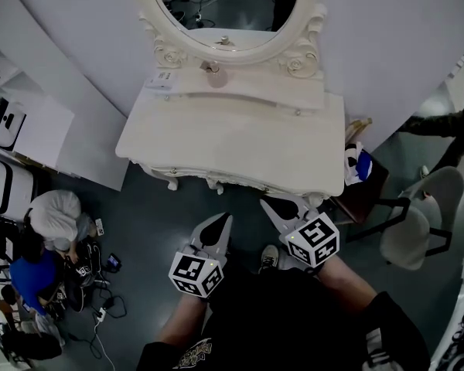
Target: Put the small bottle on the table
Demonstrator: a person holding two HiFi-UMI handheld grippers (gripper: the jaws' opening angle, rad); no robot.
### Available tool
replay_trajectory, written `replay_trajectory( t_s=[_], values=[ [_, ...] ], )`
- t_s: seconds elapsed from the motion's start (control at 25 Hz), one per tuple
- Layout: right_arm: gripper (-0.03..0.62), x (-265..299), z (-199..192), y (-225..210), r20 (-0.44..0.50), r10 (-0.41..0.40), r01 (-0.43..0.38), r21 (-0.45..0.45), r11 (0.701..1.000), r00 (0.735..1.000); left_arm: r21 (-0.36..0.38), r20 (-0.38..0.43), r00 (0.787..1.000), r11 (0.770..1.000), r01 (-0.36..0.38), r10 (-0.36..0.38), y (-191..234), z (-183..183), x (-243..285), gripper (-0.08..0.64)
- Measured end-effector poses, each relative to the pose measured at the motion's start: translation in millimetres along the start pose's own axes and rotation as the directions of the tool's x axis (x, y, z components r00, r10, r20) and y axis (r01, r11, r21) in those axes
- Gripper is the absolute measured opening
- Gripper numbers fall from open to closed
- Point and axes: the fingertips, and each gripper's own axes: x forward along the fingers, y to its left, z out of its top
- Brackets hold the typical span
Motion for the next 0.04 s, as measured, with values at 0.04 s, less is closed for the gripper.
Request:
replay_trajectory(
  t_s=[0.04],
  values=[
    [0.028,1.6,-0.6,-0.7,-0.001,0.000,0.000,0.000,1.000,1.000,-0.002,0.004,1.000,1.000,-0.001,0.001,1.7,0.5,0.6,0.000]
  ],
)
